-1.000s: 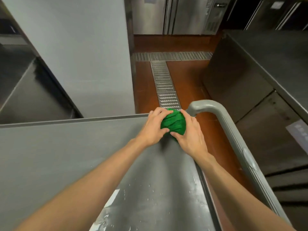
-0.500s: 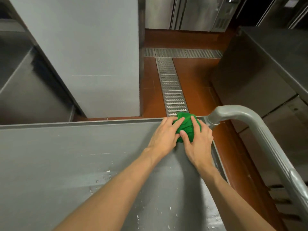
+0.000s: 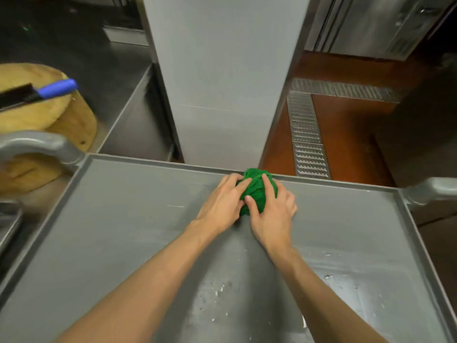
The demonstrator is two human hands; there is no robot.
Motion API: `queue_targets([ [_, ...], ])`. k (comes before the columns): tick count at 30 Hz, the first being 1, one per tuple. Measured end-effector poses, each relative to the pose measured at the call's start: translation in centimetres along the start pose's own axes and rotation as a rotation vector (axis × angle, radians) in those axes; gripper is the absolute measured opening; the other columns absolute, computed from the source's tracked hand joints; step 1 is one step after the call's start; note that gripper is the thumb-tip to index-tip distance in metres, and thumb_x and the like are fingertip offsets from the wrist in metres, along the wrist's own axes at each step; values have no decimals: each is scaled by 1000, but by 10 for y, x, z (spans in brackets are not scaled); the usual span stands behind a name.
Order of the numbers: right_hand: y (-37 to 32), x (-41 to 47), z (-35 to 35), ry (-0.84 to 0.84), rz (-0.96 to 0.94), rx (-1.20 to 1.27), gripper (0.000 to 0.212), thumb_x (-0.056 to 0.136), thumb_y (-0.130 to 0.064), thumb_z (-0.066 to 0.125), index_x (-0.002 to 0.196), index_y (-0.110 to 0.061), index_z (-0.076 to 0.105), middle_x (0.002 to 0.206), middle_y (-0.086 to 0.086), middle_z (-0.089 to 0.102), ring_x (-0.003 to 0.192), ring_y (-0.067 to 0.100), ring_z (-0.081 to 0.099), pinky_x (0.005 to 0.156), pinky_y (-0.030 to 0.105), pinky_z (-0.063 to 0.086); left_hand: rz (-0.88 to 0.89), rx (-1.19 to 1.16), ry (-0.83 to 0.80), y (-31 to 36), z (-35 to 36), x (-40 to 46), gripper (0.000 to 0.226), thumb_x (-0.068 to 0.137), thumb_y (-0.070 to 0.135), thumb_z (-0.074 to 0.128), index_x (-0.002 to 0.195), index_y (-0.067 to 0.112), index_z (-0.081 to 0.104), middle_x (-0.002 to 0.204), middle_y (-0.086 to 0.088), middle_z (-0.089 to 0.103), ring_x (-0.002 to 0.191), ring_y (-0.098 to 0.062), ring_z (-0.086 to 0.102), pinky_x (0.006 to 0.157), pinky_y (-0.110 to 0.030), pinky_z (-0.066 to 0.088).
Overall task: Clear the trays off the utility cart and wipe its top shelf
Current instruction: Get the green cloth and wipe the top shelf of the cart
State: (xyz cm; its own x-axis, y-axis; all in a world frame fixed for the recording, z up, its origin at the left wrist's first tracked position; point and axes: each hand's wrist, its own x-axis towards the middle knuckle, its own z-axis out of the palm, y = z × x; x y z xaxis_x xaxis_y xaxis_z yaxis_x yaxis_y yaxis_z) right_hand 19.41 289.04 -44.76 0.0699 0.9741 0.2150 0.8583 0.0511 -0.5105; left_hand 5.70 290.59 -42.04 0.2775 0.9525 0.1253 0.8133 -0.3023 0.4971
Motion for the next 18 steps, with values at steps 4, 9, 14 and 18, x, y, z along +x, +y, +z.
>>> queue_targets([
  [4, -89, -9, 50, -103, -135, -2, 67, 87, -55, 49, 145, -23, 43, 141, 10, 48, 116, 35, 45, 98, 50, 36, -152, 133, 29, -74, -56, -52, 59, 85, 8, 62, 142, 10, 44, 134, -10, 50, 121, -30, 42, 104, -40, 38],
  [9, -195, -21, 104, -234, -271, -10, 71, 86, -57, 53, 147, -23, 40, 145, 13, 44, 121, 36, 42, 102, 49, 31, -308, 330, 63, -152, -120, -110, 50, 85, 12, 61, 134, 6, 51, 123, -12, 58, 110, -33, 43, 99, -41, 39],
  [14, -265, -24, 143, -305, -339, -25, 73, 86, -55, 56, 149, -26, 35, 148, 11, 39, 125, 35, 39, 105, 46, 26, -371, 402, 147, -205, -154, -143, 36, 78, 1, 59, 114, 2, 60, 109, -14, 61, 103, -34, 45, 93, -44, 43],
  [18, -298, -21, 159, -359, -324, 10, 69, 85, -50, 55, 148, -30, 35, 149, 7, 38, 130, 33, 35, 107, 45, 25, -370, 354, 195, -232, -164, -154, 39, 72, -5, 56, 111, 1, 60, 108, -15, 58, 101, -34, 46, 87, -46, 46],
])
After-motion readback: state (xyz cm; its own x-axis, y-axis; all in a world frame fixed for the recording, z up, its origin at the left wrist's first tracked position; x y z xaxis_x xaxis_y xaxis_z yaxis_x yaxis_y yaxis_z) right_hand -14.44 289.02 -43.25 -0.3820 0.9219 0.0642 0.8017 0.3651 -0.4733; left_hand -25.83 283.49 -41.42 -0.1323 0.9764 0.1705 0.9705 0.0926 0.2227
